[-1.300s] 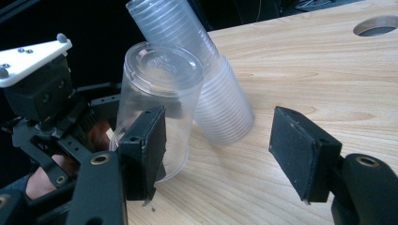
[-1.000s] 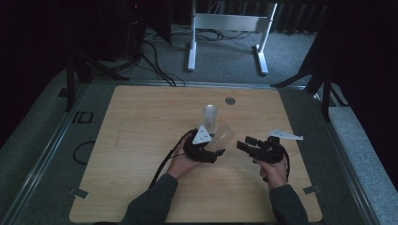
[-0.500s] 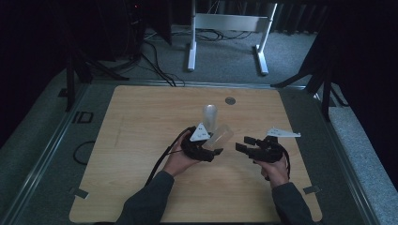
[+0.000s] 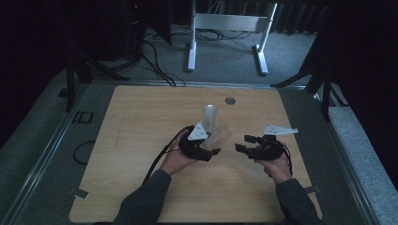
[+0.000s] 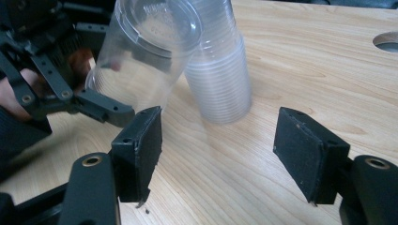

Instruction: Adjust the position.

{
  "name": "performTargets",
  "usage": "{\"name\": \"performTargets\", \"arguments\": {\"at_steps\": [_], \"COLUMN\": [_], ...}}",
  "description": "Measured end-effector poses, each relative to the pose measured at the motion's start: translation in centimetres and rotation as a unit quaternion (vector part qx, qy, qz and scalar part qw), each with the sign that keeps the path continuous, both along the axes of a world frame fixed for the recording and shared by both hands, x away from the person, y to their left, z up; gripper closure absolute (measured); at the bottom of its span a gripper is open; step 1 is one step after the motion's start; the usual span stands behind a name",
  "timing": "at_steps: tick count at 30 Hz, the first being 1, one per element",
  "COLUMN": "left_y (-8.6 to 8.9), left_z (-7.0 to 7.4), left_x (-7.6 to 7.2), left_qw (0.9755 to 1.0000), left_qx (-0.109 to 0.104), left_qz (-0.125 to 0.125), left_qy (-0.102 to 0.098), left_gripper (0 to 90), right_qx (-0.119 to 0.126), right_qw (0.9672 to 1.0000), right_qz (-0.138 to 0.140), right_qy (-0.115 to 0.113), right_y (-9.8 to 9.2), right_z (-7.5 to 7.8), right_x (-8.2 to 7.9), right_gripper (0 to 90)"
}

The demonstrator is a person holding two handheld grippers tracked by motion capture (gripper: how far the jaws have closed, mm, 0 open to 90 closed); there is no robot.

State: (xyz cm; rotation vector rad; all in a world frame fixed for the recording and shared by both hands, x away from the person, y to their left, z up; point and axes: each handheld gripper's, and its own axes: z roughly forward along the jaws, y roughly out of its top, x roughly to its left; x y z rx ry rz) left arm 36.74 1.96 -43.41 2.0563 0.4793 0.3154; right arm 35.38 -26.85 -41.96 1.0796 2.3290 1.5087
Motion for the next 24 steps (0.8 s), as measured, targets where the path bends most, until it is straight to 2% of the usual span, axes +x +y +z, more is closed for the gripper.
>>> {"name": "performTargets", "arguments": {"at_steps": [2, 10, 16, 24], "left_y": [0.07, 0.13, 0.19, 0.29], "left_z": [0.03, 0.01, -0.09, -0.12], "left_x": [0.02, 0.05, 0.11, 0.15], "left_qw": [1.0000, 0.9999, 0.9999, 0.9998], "left_qx": [0.002, 0.011, 0.014, 0.020], "left_qz": [-0.001, -0.008, -0.007, -0.008], "left_qy": [0.000, 0.003, 0.005, 0.003], "left_gripper": [29.2, 29.2, 29.4, 29.4], "right_qx": [-0.015, -0.039, -0.072, -0.090], "right_qw": [0.9999, 0.9992, 0.9972, 0.9955], "right_qz": [0.004, 0.008, 0.017, 0.022], "right_qy": [-0.002, -0.003, -0.010, -0.014], "right_y": [0.05, 0.16, 0.47, 0.71], "right_z": [0.19, 0.33, 0.40, 0.64], "right_x": [0.16, 0.42, 0.55, 0.70], "right_gripper": [32.4, 32.1, 31.2, 31.2]}}
